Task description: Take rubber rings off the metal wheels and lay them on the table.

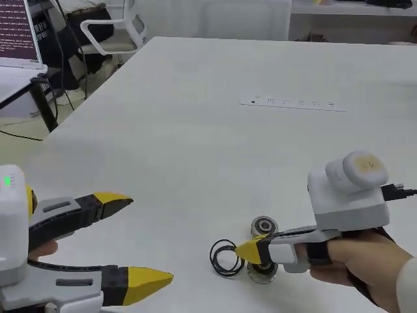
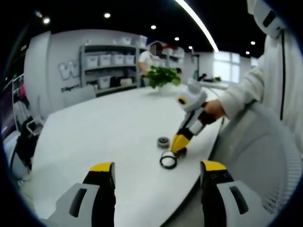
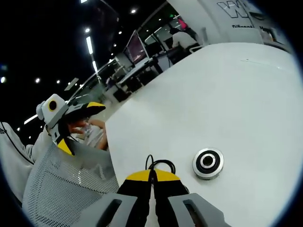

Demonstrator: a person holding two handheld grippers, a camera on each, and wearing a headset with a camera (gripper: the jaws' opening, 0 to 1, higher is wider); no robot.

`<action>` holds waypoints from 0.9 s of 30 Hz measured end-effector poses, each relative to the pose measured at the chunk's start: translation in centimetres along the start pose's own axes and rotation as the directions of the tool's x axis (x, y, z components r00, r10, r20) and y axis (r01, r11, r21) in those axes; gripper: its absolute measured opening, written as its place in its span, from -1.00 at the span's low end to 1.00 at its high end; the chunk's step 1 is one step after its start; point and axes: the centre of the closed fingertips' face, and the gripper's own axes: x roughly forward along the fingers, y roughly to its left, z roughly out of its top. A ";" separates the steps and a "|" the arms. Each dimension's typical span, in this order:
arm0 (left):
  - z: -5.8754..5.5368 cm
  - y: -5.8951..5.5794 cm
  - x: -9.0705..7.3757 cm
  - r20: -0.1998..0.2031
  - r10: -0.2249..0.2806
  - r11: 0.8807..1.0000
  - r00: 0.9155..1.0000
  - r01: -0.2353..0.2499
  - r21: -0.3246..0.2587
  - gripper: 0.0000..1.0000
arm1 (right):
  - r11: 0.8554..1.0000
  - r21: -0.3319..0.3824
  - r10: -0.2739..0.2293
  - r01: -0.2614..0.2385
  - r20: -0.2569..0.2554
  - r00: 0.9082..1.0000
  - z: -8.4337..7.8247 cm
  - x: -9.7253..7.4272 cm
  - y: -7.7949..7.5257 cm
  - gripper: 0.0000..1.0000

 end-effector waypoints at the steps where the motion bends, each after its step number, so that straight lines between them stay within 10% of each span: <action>1: 0.0 0.0 0.0 -0.001 0.001 1.000 1.000 -0.001 0.001 0.48 | 1.000 -0.003 -0.004 0.004 -0.003 1.000 -0.1 0.0 -0.1 -1.00; 27: -0.1 0.2 0.0 -0.003 0.009 1.000 1.000 -0.009 -0.002 0.45 | 0.989 -0.120 -0.089 0.085 -0.033 0.995 -0.3 0.1 -1.2 -0.91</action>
